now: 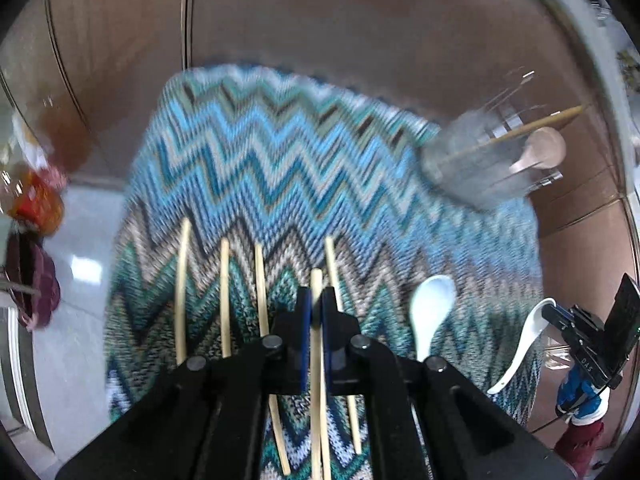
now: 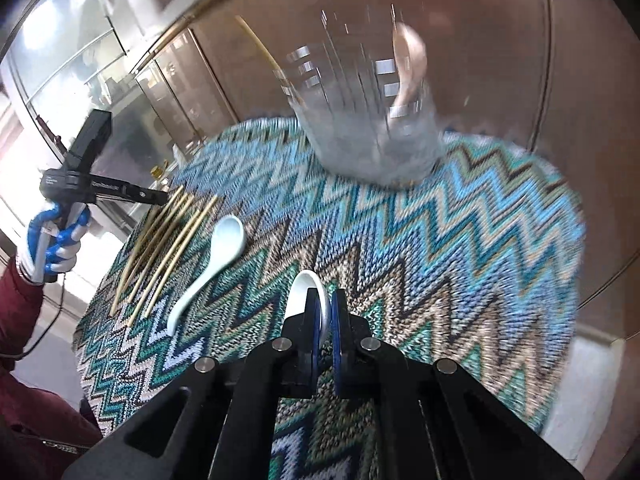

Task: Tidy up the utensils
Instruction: 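Release the spoon from the right gripper into the holder while the left gripper releases its chopstick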

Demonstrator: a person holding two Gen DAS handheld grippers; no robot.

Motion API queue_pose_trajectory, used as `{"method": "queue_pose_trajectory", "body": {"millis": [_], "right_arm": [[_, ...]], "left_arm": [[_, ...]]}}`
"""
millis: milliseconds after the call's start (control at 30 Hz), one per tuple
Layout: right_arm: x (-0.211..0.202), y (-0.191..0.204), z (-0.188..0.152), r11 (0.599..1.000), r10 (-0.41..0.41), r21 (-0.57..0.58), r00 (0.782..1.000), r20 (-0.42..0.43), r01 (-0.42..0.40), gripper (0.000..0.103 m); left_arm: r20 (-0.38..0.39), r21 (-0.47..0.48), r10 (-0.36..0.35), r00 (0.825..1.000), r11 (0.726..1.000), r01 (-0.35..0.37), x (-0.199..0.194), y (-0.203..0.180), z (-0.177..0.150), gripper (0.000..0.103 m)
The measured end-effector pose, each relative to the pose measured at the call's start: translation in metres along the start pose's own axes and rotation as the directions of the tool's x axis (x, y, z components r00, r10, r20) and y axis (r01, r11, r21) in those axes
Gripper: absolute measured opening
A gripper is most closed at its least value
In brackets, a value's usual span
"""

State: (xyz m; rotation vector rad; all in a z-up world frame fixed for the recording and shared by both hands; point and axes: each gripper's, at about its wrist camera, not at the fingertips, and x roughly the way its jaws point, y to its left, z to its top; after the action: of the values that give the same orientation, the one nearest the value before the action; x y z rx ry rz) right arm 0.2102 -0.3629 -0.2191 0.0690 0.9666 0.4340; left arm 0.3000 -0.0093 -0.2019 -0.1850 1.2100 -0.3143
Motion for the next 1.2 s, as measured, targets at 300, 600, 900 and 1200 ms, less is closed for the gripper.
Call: {"method": "queue_pose_trajectory", "body": {"millis": [300, 600, 900, 1200], "right_arm": [[-0.101, 0.028, 0.054, 0.980, -0.189, 0.006, 0.925, 0.328, 0.198, 0.005], [-0.122, 0.042, 0.124, 0.903, -0.392, 0.099, 0.707, 0.588, 0.418, 0.005], [-0.069, 0.022, 0.150, 0.864, -0.454, 0.108, 0.666, 0.592, 0.492, 0.005], [-0.010, 0.012, 0.141, 0.823, -0.506, 0.108, 0.633, 0.586, 0.557, 0.005]], "left_arm": [[0.403, 0.117, -0.155, 0.902, 0.986, 0.117, -0.126, -0.078, 0.036, 0.005], [0.771, 0.150, -0.234, 0.593, 0.971, 0.188, -0.180, -0.146, 0.082, 0.005], [0.867, 0.077, -0.132, 0.481, 0.988, 0.133, -0.107, -0.168, 0.125, 0.005], [0.864, 0.096, -0.106, 0.493, 0.994, 0.045, -0.038, -0.183, 0.118, 0.005]]}}
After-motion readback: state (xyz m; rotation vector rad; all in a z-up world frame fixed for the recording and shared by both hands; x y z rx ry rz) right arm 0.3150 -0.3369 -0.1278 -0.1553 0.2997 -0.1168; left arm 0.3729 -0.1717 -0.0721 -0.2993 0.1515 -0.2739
